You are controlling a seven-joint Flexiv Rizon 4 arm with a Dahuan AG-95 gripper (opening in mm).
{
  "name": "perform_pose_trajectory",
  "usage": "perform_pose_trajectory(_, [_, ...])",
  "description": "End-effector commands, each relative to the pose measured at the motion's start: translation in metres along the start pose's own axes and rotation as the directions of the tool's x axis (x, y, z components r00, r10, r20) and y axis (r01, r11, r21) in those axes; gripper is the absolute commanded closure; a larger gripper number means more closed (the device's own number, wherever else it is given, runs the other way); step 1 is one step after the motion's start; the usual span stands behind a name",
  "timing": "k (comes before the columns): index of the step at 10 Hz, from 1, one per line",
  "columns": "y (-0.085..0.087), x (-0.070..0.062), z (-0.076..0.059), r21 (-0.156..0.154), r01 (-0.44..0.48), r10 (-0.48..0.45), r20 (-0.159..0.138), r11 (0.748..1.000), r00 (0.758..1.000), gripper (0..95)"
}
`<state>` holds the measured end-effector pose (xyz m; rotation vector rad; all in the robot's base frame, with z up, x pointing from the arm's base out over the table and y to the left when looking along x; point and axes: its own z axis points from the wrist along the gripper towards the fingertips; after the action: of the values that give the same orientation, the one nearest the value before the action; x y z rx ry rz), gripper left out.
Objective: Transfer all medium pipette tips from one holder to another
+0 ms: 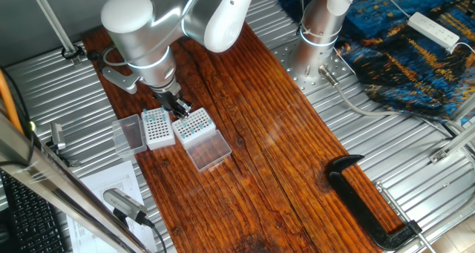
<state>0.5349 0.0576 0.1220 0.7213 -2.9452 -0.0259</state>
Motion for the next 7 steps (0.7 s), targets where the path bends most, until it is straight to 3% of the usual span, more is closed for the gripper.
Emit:
perform_pose_trajectory(1, [0.000, 0.000, 0.000, 0.001, 0.000, 0.000, 0.000, 1.000, 1.000, 76.0])
perform_pose_trajectory(3, [-0.006, -0.001, 0.001, 0.007, 0.003, -0.004, 0.011, 1.000, 1.000, 76.0])
perform_pose_trajectory(7, [-0.042, -0.014, 0.001, 0.004, 0.069, -0.069, 0.018, 0.998, 0.997, 76.0])
